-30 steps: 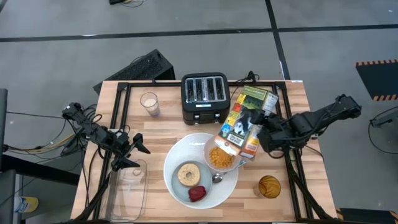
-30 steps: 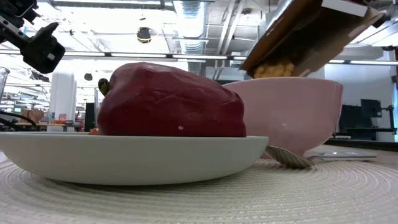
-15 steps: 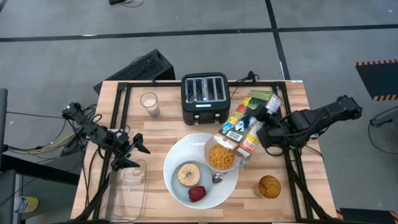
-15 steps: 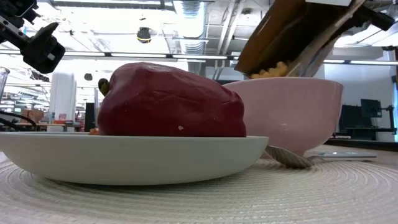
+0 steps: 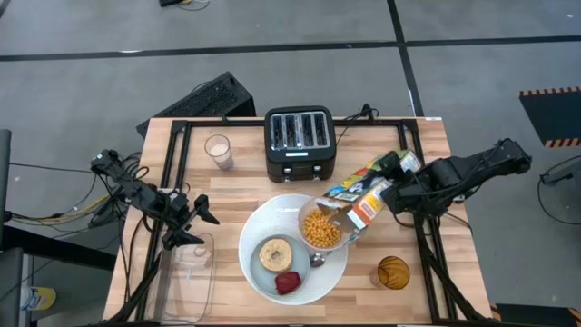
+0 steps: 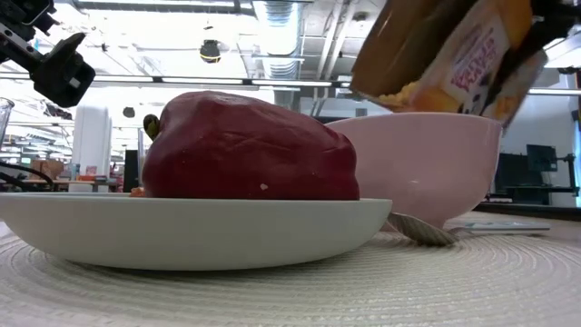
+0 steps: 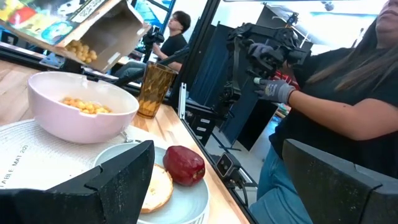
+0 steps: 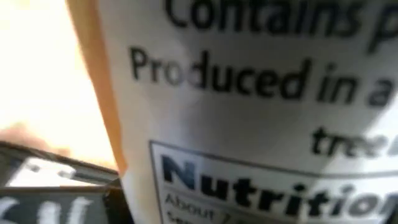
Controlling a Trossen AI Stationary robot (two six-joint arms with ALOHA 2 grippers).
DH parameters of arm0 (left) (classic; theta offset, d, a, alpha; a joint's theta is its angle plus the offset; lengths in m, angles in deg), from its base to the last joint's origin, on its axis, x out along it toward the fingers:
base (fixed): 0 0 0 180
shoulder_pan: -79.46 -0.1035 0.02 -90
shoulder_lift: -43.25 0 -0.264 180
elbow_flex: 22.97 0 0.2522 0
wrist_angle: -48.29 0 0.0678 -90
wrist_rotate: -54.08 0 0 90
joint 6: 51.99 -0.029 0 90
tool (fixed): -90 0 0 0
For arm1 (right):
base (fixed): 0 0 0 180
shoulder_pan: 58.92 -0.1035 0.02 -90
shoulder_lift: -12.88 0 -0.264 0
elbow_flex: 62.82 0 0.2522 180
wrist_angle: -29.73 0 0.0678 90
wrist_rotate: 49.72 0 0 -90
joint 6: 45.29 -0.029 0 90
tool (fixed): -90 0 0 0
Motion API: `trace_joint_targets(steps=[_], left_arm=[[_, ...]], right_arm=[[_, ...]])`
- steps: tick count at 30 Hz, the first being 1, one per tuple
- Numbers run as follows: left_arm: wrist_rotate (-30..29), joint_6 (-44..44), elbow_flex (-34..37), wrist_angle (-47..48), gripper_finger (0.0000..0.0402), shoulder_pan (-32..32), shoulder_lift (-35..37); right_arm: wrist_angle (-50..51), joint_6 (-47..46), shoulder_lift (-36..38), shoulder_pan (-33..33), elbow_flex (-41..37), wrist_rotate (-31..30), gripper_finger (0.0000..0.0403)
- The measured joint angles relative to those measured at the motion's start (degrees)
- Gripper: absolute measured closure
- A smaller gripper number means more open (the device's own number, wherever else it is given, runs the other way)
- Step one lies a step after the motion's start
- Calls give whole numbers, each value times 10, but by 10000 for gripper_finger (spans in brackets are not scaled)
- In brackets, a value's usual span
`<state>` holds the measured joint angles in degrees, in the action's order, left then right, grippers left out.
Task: Arrange a breakfast setting
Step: Pour the cereal from the cereal box into the white bowl
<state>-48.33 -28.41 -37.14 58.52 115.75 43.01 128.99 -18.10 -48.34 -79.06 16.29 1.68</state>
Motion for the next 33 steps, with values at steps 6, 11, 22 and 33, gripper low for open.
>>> trace_joint_targets(steps=[6, 11, 22, 33], left_arm=[[0, 0, 0, 0, 61, 0, 0], [0, 0, 0, 0, 61, 0, 0], [0, 0, 0, 0, 61, 0, 0], [0, 0, 0, 0, 61, 0, 0]], right_arm=[[-3, -90, 25, 0, 0, 22, 188], [-28, -168, 54, 0, 0, 21, 188], [-56, -355, 99, 0, 0, -81, 188], [-58, -677, 93, 0, -1, -307, 188]])
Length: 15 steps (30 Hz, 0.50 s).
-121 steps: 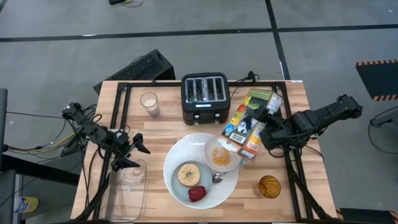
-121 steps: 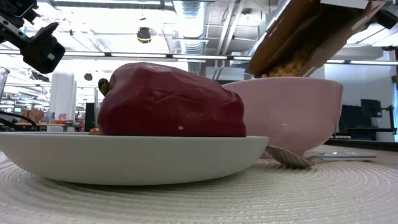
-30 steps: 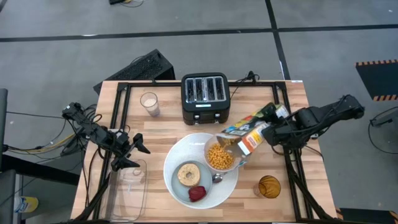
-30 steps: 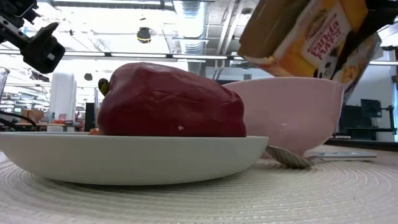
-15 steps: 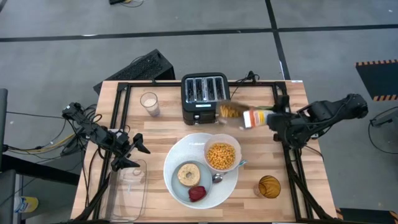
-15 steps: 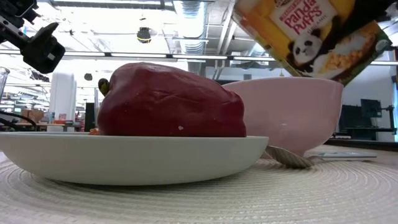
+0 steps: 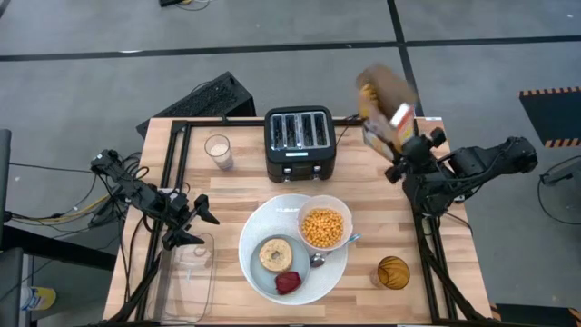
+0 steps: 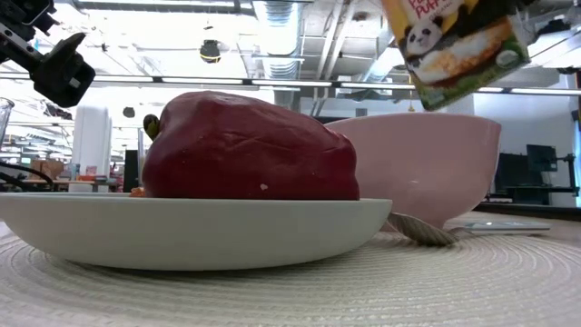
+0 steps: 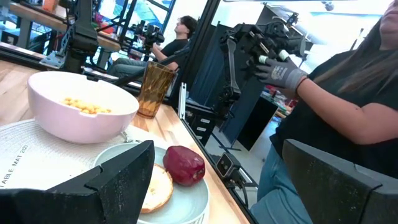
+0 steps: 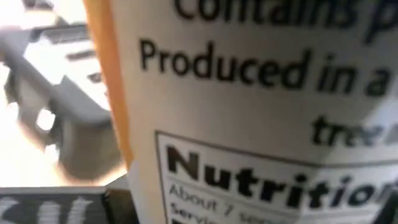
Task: Arrange a breakfast setting
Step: Pour the cereal from the cereal box into the white bowl
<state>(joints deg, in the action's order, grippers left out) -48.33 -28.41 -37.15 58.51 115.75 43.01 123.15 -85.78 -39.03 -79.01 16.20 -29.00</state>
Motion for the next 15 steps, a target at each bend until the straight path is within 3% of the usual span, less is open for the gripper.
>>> trace_joint_targets(steps=[5, 10, 15], left_arm=[[0, 0, 0, 0, 61, 0, 0], [0, 0, 0, 0, 61, 0, 0], [0, 0, 0, 0, 61, 0, 0]], right_arm=[[-4, -120, -7, 13, -28, -91, 188], [-16, -221, -10, 36, -83, -143, 188], [-49, -262, -10, 49, -141, -168, 188]])
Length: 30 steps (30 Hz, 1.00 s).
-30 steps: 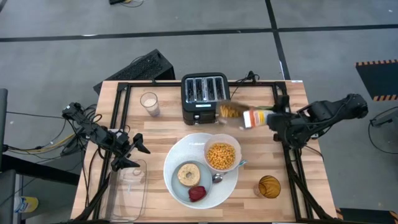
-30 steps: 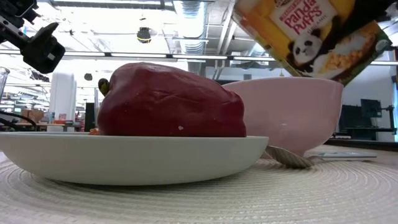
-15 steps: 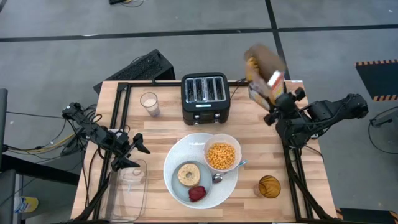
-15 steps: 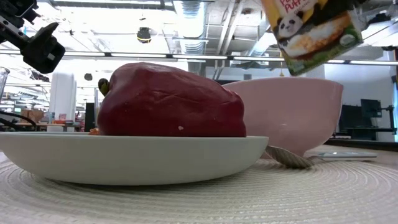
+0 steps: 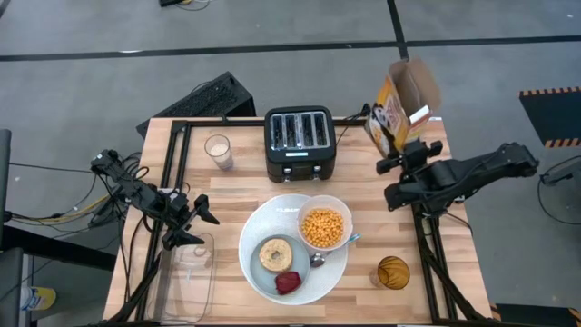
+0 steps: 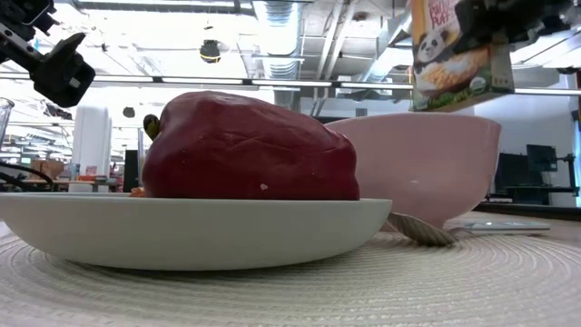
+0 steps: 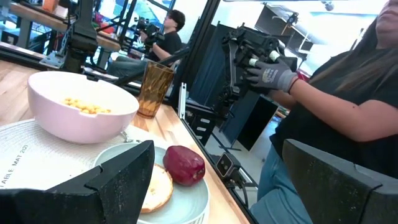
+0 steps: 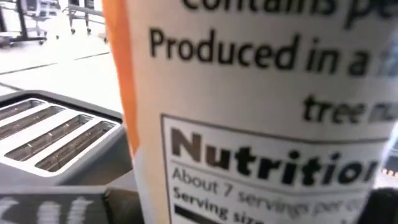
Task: Arrange a breakfast setting
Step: Pour the cereal from the cereal box into the white bowl
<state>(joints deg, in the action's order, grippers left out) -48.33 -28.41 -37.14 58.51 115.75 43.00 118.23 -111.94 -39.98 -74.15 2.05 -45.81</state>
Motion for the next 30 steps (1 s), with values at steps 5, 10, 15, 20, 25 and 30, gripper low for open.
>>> trace_joint_targets(steps=[5, 10, 15, 20, 25, 30], left_arm=[[0, 0, 0, 0, 61, 0, 0], [0, 0, 0, 0, 61, 0, 0], [0, 0, 0, 0, 61, 0, 0], [0, 0, 0, 0, 61, 0, 0], [0, 0, 0, 0, 61, 0, 0], [0, 0, 0, 0, 61, 0, 0]], right_arm=[[-71, -27, 0, 16, -68, -8, 188], [-152, -22, 0, 31, -131, -8, 188], [-228, -21, 0, 38, -190, -8, 188], [-308, -21, -4, 38, -251, -8, 188], [-357, -19, -23, 38, -289, -8, 188], [-367, -36, -49, 38, -299, -4, 188]])
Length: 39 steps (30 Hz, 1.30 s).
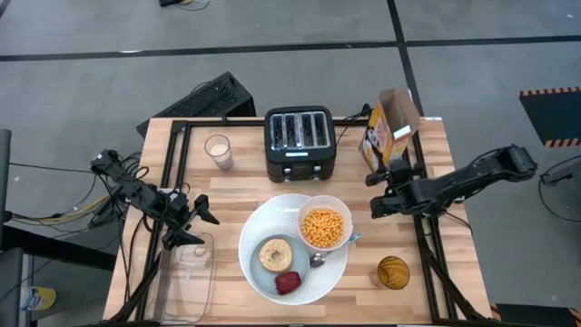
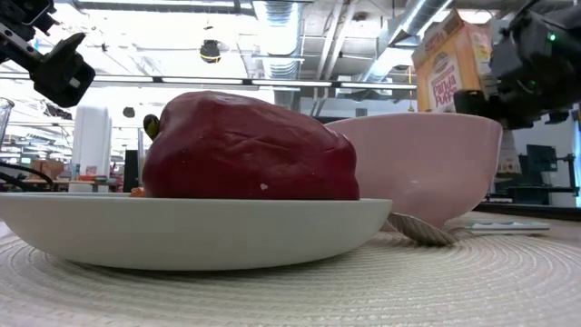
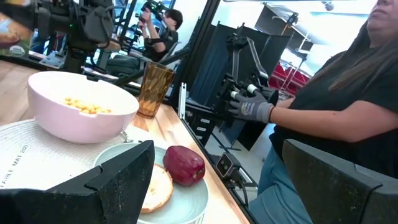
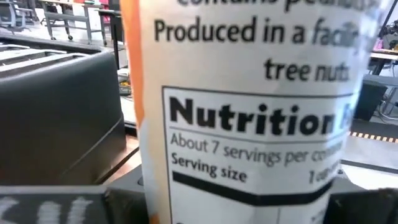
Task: Arrange a breakfast setting
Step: Pour the cereal from the cereal box into the white bowl
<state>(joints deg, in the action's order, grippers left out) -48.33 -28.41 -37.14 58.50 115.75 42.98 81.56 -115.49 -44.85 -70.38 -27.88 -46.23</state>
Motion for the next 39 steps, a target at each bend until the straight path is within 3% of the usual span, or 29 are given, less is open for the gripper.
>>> trace_joint_targets(steps=[6, 19, 31, 39], left_arm=[[0, 0, 0, 0, 61, 0, 0], [0, 0, 0, 0, 61, 0, 0], [0, 0, 0, 0, 61, 0, 0], [0, 0, 0, 0, 61, 0, 0]], right_arm=[[-25, -46, -40, 17, -18, 40, 188], [-146, -50, -142, 50, -20, 76, 179], [-208, -50, -154, 58, -20, 88, 109], [-204, -32, -104, 44, -20, 95, 14]])
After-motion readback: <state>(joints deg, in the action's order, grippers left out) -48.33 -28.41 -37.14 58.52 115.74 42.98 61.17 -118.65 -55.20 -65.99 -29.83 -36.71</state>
